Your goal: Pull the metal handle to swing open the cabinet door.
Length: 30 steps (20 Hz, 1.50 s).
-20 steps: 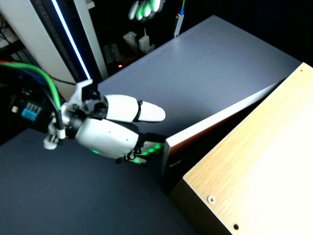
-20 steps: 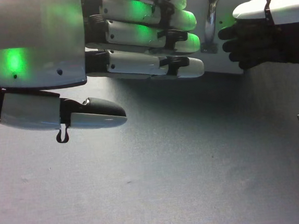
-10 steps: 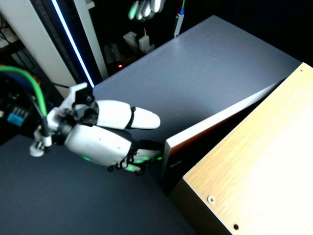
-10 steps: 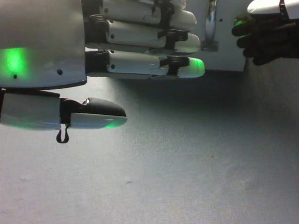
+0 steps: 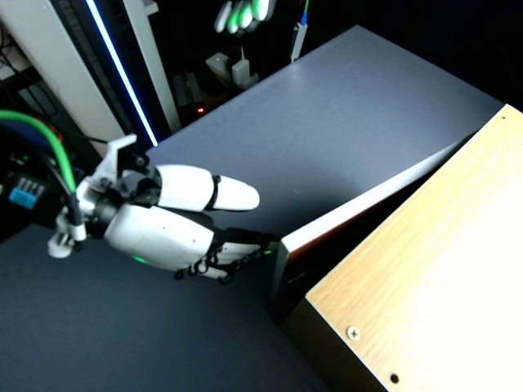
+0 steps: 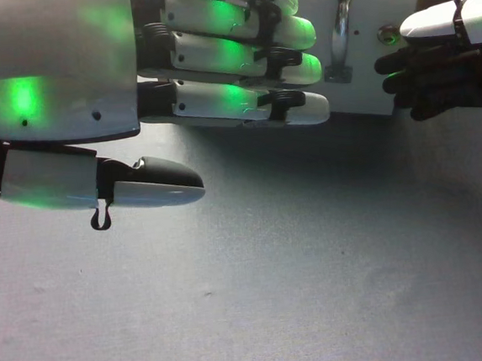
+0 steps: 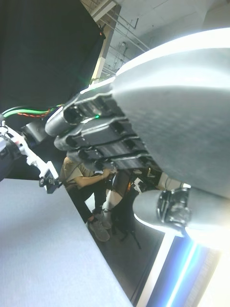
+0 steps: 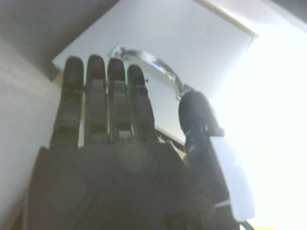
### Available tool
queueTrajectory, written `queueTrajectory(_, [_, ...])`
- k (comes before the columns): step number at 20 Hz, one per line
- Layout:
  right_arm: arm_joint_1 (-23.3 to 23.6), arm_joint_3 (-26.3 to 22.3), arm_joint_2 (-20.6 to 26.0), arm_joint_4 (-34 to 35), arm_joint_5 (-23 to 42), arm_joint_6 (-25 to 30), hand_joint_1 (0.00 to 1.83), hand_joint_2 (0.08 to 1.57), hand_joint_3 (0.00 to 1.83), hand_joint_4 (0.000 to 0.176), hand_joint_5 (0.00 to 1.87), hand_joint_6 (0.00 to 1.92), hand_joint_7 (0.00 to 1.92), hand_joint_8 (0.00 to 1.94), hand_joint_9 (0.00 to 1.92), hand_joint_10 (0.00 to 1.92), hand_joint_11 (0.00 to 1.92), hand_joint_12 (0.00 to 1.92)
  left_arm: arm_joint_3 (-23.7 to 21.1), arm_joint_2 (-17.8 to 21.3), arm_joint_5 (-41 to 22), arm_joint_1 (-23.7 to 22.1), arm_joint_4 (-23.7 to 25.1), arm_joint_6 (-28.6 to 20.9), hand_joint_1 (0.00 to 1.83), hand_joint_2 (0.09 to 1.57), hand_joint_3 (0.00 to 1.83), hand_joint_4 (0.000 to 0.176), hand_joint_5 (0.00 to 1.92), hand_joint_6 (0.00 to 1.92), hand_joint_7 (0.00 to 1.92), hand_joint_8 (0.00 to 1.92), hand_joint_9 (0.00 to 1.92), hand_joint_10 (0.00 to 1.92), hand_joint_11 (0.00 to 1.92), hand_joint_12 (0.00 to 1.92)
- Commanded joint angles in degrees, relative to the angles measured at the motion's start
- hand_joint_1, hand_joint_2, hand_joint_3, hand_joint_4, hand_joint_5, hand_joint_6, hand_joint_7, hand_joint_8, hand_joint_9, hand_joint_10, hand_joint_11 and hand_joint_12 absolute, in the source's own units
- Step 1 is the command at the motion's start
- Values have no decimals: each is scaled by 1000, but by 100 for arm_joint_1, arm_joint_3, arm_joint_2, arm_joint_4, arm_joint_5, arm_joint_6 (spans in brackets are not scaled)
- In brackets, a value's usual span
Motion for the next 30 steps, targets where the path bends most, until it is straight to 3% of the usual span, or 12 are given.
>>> queueTrajectory(1, [35, -11, 70, 40, 325, 39, 0, 1550, 0, 0, 327, 0, 364, 0, 334, 0, 0, 876, 12, 51, -132, -63, -539, 56, 0, 1571, 28, 0, 320, 2, 358, 1, 326, 1, 4, 823])
queueTrajectory(30, [431, -141, 917, 6, -672, 11, 0, 1549, 0, 0, 333, 2, 364, 0, 335, 1, 0, 889, 12, 51, -132, -63, -539, 56, 0, 1571, 31, 0, 308, 0, 353, 0, 328, 1, 0, 827])
